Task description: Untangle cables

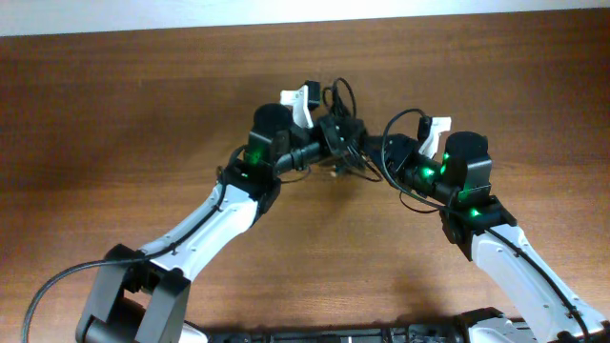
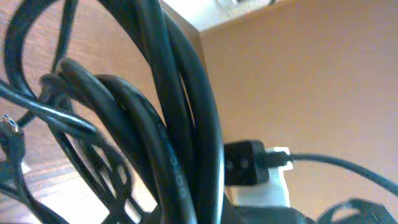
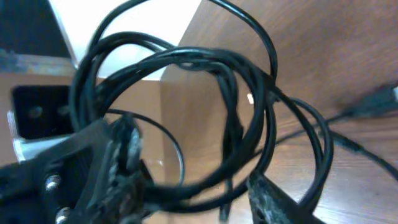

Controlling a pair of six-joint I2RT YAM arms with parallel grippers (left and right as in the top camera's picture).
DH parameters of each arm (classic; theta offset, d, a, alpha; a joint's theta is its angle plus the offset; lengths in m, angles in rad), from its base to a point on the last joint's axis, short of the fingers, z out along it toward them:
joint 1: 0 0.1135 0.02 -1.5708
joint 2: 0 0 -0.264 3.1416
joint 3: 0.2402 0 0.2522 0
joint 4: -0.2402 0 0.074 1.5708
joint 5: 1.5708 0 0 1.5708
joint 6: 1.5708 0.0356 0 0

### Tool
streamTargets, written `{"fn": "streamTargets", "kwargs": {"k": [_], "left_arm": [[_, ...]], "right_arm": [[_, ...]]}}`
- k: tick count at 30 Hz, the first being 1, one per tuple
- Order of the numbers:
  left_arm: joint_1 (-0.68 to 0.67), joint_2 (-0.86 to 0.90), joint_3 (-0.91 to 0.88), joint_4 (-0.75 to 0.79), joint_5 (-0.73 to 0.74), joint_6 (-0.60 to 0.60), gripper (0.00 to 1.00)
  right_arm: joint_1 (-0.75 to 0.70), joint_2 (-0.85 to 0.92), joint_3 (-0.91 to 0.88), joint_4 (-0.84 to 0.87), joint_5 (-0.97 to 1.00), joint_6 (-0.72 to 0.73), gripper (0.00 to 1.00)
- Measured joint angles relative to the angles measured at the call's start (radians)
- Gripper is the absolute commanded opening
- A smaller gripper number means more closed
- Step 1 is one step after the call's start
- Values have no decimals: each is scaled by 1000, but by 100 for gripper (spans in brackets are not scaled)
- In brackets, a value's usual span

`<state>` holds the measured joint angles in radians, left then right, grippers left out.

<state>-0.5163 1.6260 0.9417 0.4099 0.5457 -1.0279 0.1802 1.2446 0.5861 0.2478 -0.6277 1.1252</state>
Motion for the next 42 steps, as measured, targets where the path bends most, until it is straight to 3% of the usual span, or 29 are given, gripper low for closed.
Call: {"fn": "streamTargets", "kwargs": {"k": [4, 10, 18, 21, 27, 33, 37, 42], "left_arm": [[1, 0, 0, 2, -35, -16, 0], [3, 0, 0, -24, -158, -69, 0], [118, 0, 0, -77, -154, -89, 0], [180, 0, 0, -77, -23, -10, 0], [253, 0, 0, 17, 421, 215, 0], [293, 0, 0, 43, 818, 383, 0], [293, 0, 0, 44, 953, 433, 0], [282, 0, 0, 43, 993, 449, 0]], "right_arm": [[-7, 0, 0, 8, -10, -34, 99], [-92, 0, 1, -10, -141, -120, 99], [-106, 0, 5, -306, -253, -245, 99], [-106, 0, 5, -370, -260, -290, 99], [-106, -5, 5, -384, -318, -369, 99], [-106, -24, 5, -386, -400, -669, 99], [-106, -24, 5, -382, -402, -870, 99], [-106, -23, 2, -300, -383, -1043, 99]]}}
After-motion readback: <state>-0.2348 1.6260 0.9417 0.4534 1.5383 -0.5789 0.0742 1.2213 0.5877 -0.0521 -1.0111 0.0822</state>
